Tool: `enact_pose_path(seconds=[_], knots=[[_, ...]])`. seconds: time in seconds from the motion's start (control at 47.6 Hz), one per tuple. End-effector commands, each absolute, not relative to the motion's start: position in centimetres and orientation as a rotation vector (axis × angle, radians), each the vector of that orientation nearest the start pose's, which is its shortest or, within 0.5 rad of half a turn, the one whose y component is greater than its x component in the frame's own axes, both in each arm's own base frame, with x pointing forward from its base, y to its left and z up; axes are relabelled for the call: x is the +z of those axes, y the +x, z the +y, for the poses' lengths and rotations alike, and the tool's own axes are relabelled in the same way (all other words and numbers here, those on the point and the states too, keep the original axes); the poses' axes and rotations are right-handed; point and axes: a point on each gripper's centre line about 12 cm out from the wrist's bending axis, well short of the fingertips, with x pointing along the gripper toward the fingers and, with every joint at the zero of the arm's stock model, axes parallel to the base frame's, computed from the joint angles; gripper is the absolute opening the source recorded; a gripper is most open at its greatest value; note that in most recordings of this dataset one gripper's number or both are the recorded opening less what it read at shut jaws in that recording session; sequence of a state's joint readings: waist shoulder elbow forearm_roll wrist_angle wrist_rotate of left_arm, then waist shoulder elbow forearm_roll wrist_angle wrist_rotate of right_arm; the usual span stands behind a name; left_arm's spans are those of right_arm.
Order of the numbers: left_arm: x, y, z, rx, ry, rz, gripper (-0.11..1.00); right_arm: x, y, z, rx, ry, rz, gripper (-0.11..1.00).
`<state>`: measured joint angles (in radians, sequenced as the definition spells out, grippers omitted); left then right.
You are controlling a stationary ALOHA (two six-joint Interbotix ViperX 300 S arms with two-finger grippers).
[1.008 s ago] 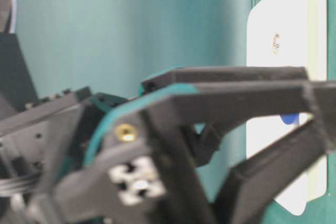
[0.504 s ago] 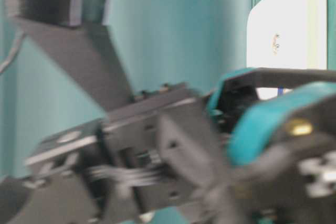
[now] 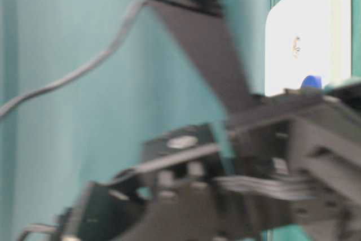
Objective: Pick up the tape from a random location and place it into the white case.
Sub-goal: 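Lower the left gripper over the yellow tape roll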
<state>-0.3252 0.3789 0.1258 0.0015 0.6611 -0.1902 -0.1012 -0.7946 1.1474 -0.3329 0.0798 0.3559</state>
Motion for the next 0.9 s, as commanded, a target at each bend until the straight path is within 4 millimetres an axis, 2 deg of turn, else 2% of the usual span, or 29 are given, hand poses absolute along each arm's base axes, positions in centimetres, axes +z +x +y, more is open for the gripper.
enact_pose_path(seconds=[0.0,0.42,0.693,0.777,0.882], knots=[[13.7,45.2,-15.4,-0.187,0.024,1.143,0.94,23.3,22.0,-2.5,-0.125,0.035,0.403,0.87],[10.7,44.7,-15.3,-0.185,0.027,1.155,0.94,22.3,22.8,-2.4,-0.111,0.039,0.424,0.87],[10.9,44.8,-15.3,-0.187,0.029,1.151,0.92,22.4,22.8,-2.5,-0.111,0.035,0.423,0.87],[11.0,44.9,-15.3,-0.186,0.031,1.154,0.82,22.3,22.8,-2.4,-0.110,0.034,0.424,0.87],[11.2,44.8,-15.1,-0.182,0.030,1.162,0.52,22.4,22.8,-2.4,-0.110,0.034,0.423,0.87]])
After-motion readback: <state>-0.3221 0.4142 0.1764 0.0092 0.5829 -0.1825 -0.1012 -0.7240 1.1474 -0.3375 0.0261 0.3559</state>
